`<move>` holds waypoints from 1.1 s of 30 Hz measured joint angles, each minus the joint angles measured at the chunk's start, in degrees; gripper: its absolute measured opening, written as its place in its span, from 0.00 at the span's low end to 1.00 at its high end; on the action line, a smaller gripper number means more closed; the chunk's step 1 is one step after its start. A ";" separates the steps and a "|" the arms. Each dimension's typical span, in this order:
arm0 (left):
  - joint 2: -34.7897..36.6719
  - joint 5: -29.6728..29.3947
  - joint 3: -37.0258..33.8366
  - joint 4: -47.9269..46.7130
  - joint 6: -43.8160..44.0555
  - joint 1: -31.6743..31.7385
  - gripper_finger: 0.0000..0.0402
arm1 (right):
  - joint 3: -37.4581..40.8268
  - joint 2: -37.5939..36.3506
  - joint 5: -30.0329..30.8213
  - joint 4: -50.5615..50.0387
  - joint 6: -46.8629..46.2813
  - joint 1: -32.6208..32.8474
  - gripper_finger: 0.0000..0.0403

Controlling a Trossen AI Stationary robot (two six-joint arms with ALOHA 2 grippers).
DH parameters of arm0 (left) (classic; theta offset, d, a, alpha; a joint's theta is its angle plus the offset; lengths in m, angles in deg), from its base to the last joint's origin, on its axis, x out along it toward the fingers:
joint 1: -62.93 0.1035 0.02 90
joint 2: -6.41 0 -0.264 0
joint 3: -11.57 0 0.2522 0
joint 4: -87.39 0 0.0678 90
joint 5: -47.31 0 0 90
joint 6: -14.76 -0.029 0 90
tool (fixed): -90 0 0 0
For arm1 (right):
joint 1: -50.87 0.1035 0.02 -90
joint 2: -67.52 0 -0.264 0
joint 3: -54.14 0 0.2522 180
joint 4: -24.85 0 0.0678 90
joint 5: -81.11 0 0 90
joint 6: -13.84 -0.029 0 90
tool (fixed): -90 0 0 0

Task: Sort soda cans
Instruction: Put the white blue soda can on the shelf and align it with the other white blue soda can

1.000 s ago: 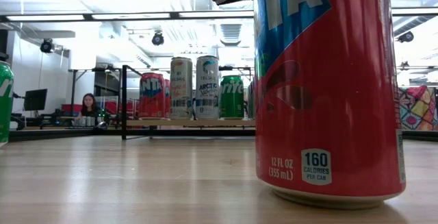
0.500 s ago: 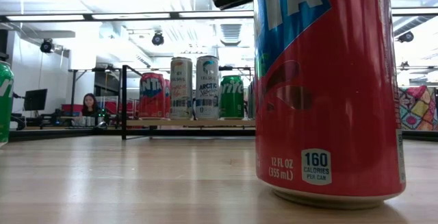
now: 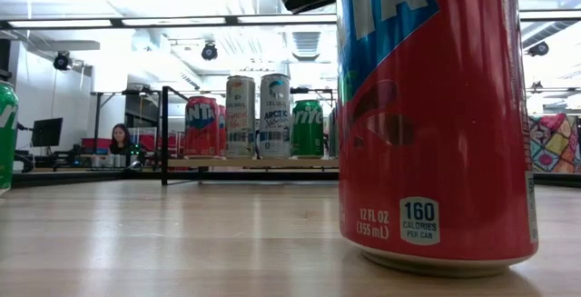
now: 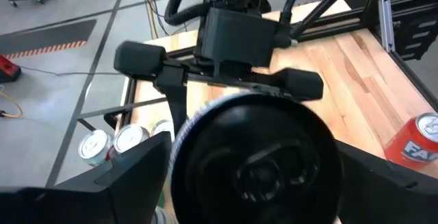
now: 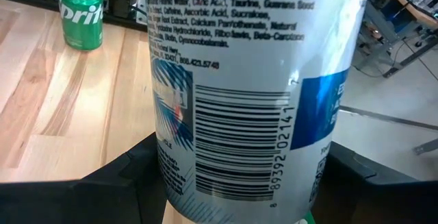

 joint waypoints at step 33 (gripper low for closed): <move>-2.06 -15.93 8.37 -4.52 -5.01 5.02 0.60 | 0.00 -6.42 7.23 -4.44 -4.28 0.06 0.82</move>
